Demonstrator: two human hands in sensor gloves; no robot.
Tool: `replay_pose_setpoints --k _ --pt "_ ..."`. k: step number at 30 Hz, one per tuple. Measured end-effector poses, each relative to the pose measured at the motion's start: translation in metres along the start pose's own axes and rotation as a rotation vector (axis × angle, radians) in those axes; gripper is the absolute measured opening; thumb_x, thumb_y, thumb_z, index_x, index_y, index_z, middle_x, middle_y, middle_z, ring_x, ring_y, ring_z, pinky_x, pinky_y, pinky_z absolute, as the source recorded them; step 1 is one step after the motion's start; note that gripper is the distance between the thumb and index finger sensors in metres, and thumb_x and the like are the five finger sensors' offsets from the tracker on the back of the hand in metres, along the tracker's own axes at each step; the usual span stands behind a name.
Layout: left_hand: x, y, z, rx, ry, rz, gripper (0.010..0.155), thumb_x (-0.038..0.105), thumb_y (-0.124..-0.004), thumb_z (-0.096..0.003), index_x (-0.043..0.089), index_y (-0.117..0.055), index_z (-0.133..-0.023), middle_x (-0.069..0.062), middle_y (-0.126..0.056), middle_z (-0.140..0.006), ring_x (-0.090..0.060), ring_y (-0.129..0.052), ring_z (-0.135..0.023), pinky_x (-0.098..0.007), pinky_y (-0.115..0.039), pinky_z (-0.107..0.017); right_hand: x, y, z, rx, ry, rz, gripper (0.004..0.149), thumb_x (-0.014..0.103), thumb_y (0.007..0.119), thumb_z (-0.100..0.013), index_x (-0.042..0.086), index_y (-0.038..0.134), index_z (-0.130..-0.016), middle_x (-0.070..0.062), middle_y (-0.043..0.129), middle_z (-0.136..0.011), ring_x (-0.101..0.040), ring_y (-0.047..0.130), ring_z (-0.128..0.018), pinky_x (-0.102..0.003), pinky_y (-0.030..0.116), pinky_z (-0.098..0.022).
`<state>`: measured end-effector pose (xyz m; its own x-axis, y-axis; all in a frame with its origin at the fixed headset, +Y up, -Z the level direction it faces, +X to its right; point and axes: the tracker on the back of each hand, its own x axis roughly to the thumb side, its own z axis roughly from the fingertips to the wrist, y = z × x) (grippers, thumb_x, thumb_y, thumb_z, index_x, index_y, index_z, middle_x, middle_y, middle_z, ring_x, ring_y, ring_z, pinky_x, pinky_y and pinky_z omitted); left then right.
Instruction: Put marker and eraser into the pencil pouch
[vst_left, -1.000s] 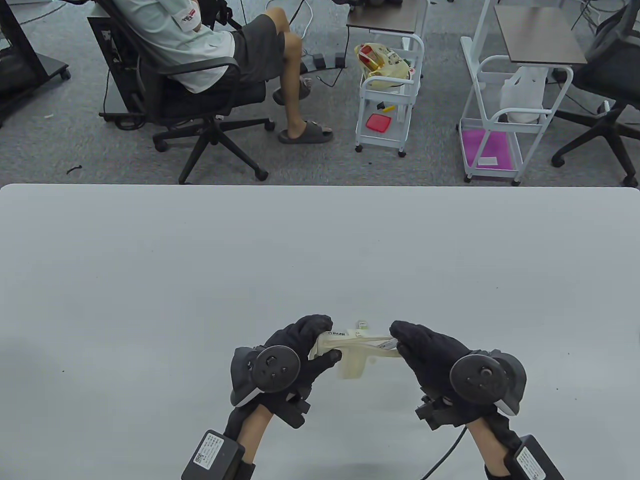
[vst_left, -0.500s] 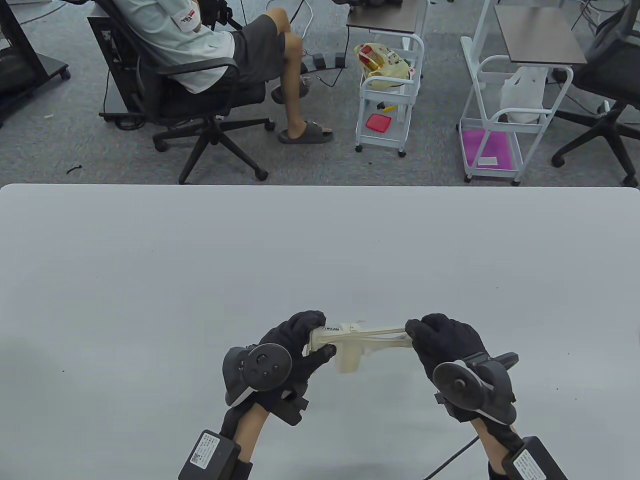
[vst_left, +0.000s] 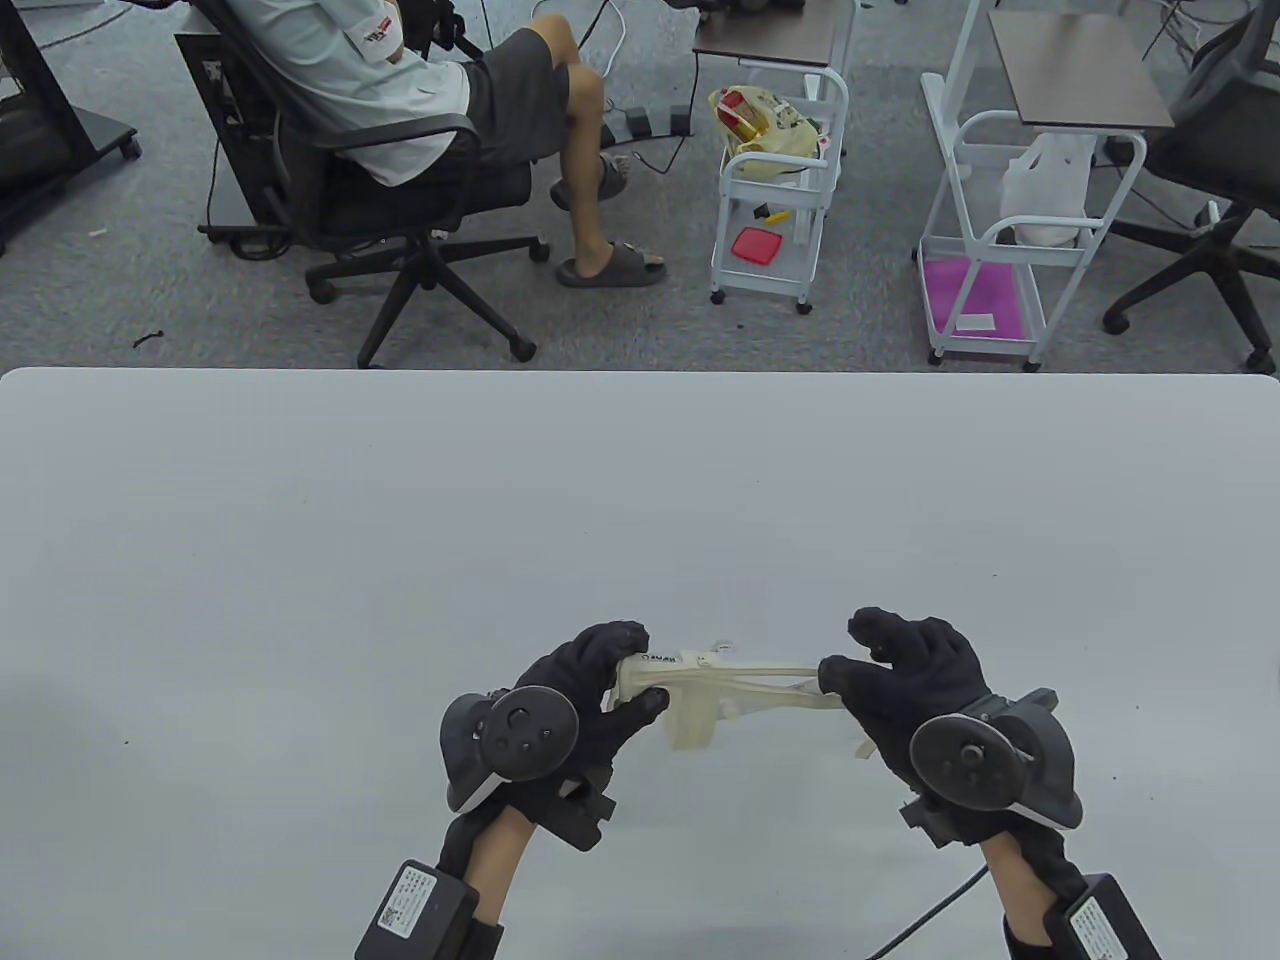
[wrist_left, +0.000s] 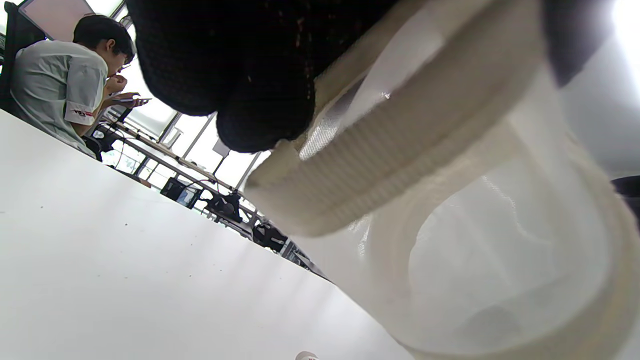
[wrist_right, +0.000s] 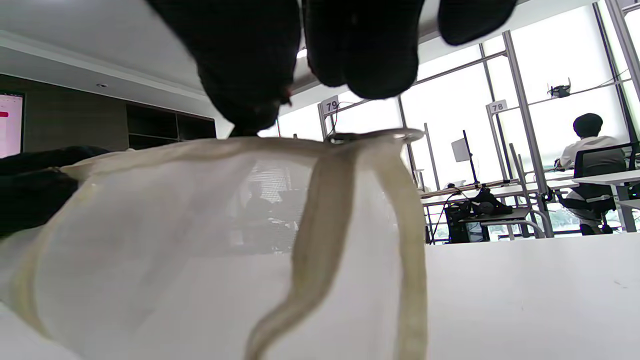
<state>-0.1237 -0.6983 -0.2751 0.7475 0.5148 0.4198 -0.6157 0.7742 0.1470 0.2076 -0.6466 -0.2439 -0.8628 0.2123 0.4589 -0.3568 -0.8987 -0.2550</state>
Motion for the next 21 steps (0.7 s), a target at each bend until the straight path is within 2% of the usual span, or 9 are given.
replay_pose_setpoints --k 4,8,10,11,13,15,18,19,21 --pt "-0.001 0.001 -0.001 0.0 0.007 0.005 0.066 0.064 -0.073 -0.0366 0.033 -0.07 -0.095 0.003 -0.09 -0.094 -0.018 -0.104 -0.061 -0.044 -0.087 -0.056 -0.002 0.002 0.0 0.083 0.02 0.038 0.036 0.024 0.079 -0.049 0.031 0.091 -0.082 -0.014 0.061 -0.108 -0.033 0.078 -0.089 -0.065 0.054 -0.069" --pt "-0.001 0.0 -0.001 -0.001 0.004 0.001 0.067 0.064 -0.073 -0.0366 0.033 -0.07 -0.095 0.002 -0.089 -0.095 -0.018 -0.104 -0.061 -0.044 -0.087 -0.056 -0.007 0.003 0.0 0.079 0.049 0.011 0.037 0.025 0.076 -0.049 0.03 0.088 -0.084 -0.014 0.063 -0.107 -0.033 0.08 -0.087 -0.065 0.056 -0.068" --pt "-0.001 0.001 -0.001 0.006 0.009 0.021 0.067 0.064 -0.073 -0.0367 0.033 -0.07 -0.096 0.002 -0.089 -0.095 -0.018 -0.104 -0.061 -0.045 -0.086 -0.056 -0.016 0.002 0.002 0.019 0.068 -0.071 0.038 0.028 0.077 -0.049 0.031 0.087 -0.085 -0.014 0.067 -0.106 -0.033 0.083 -0.085 -0.064 0.059 -0.067" --pt "-0.002 0.001 0.0 0.007 0.01 0.022 0.067 0.064 -0.073 -0.0367 0.033 -0.07 -0.096 0.002 -0.089 -0.095 -0.018 -0.104 -0.061 -0.045 -0.086 -0.056 -0.023 0.002 0.004 0.008 0.096 -0.123 0.04 0.031 0.076 -0.049 0.031 0.085 -0.088 -0.015 0.067 -0.106 -0.033 0.083 -0.085 -0.064 0.059 -0.066" --pt "-0.002 0.002 0.0 0.012 0.007 0.021 0.067 0.064 -0.073 -0.0368 0.033 -0.069 -0.096 0.002 -0.088 -0.096 -0.018 -0.103 -0.062 -0.044 -0.086 -0.056 -0.039 0.004 0.007 -0.005 0.163 -0.245 0.057 0.04 0.077 -0.047 0.028 0.07 -0.103 -0.016 0.064 -0.109 -0.038 0.08 -0.089 -0.066 0.058 -0.066" --pt "-0.003 0.003 0.0 0.016 0.017 0.057 0.067 0.064 -0.073 -0.0369 0.033 -0.069 -0.096 0.002 -0.088 -0.096 -0.018 -0.103 -0.062 -0.045 -0.086 -0.056 -0.056 0.007 0.009 0.043 0.198 -0.38 0.072 0.048 0.078 -0.046 0.028 0.055 -0.111 -0.016 0.056 -0.114 -0.043 0.073 -0.097 -0.067 0.056 -0.067" --pt "-0.004 0.004 0.0 0.032 0.032 0.103 0.067 0.064 -0.072 -0.0372 0.033 -0.068 -0.097 0.002 -0.087 -0.096 -0.018 -0.103 -0.062 -0.045 -0.086 -0.057 -0.077 0.022 0.01 0.239 0.202 -0.657 0.095 0.058 0.081 -0.043 0.027 0.029 -0.117 -0.019 0.035 -0.12 -0.055 0.051 -0.108 -0.072 0.049 -0.067" --pt "-0.004 0.005 0.001 0.038 0.037 0.124 0.067 0.064 -0.072 -0.0373 0.033 -0.068 -0.097 0.002 -0.087 -0.096 -0.018 -0.103 -0.062 -0.044 -0.086 -0.057 -0.082 0.029 0.011 0.293 0.196 -0.746 0.099 0.059 0.082 -0.042 0.029 0.023 -0.117 -0.02 0.028 -0.121 -0.058 0.045 -0.109 -0.074 0.048 -0.067" --pt "-0.005 0.005 0.001 0.047 0.048 0.176 0.068 0.064 -0.072 -0.0374 0.033 -0.068 -0.097 0.002 -0.087 -0.096 -0.018 -0.103 -0.062 -0.044 -0.086 -0.057 -0.086 0.041 0.01 0.356 0.177 -0.913 0.1 0.058 0.084 -0.043 0.03 0.021 -0.116 -0.02 0.024 -0.121 -0.061 0.042 -0.109 -0.075 0.049 -0.066"
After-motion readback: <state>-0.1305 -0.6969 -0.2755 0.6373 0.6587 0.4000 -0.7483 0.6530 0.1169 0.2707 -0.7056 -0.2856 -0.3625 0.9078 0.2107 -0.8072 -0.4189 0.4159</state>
